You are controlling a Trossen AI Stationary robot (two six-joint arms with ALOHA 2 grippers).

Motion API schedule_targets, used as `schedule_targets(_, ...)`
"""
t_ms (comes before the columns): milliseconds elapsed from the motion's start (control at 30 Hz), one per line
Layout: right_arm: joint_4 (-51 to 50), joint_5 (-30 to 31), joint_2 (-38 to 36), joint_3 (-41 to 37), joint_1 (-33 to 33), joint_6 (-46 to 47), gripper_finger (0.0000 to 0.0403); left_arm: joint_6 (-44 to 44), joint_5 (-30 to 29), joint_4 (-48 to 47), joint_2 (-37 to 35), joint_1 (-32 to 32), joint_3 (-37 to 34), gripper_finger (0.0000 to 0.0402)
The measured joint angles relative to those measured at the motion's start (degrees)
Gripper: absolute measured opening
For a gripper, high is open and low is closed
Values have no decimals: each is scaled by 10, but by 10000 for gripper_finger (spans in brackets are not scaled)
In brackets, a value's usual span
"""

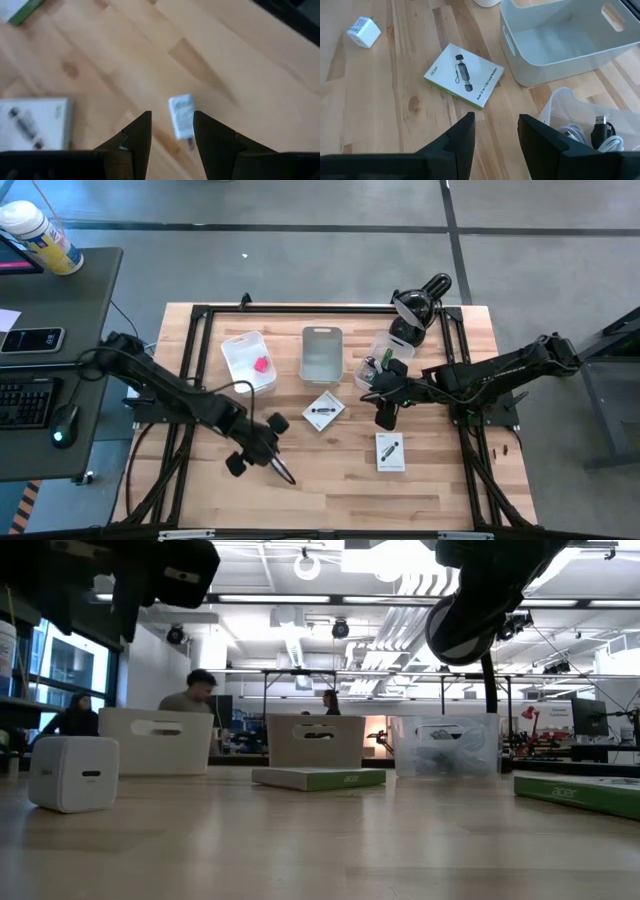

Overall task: Pick and place items into bin
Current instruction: Put the white charger adapter into the white bin

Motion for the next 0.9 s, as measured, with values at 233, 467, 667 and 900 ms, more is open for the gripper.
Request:
schedule_targets(233,-1,0,0,0,0,0,139,2,9,18,48,-14,0,134)
schedule_targets(467,-2,-1,0,0,0,0,139,-13,11,50,79,-13,0,134)
schedule_targets(667,-1,-3,0,0,0,0,139,-23,13,57,86,-13,0,134)
schedule_targets(900,-1,-3,0,0,0,5,139,-19,1,56,95,-13,0,134)
